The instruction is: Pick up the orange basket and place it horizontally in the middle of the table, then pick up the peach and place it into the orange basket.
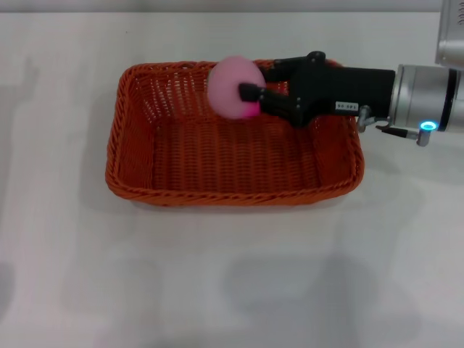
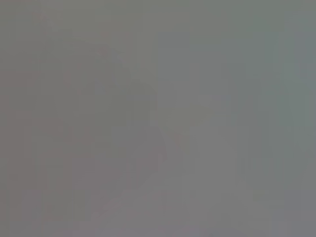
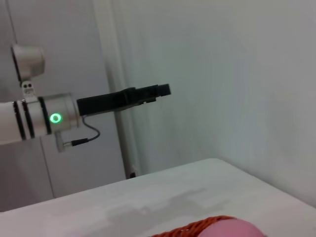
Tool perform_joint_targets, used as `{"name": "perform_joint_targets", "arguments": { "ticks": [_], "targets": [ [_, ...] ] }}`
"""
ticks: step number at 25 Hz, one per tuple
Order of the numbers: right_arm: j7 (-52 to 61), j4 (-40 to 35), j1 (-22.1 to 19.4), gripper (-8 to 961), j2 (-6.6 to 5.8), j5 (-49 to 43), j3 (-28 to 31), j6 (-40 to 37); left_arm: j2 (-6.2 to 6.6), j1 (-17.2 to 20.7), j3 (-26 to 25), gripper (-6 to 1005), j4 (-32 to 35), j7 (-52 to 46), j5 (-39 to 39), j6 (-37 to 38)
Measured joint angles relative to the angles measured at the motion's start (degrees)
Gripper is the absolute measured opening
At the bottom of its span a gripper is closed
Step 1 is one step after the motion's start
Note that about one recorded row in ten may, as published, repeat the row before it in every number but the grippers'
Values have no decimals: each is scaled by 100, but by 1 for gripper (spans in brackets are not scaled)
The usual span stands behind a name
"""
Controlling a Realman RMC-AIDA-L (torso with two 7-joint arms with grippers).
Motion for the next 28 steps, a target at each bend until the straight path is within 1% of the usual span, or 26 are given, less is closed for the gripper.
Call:
{"name": "perform_joint_targets", "arguments": {
  "ticks": [6, 8, 19, 23, 28],
  "targets": [
    [138, 47, 46, 254, 0, 70, -98, -51, 1, -9, 0, 848, 41, -7, -1, -8],
    [197, 55, 49, 384, 0, 81, -98, -54, 1, -10, 0, 848, 46, -8, -1, -19],
    [121, 14, 16, 836, -1, 79, -33, -111, 1, -11, 14, 848, 60, -13, 4, -60],
    [-69, 29, -4, 830, -5, 105, 190, -116, -7, -13, 12, 848, 77, -13, 1, -66],
    [-311, 99, -47, 826, -8, 164, 662, -173, -9, -4, 15, 848, 74, -13, 0, -73]
  ]
}}
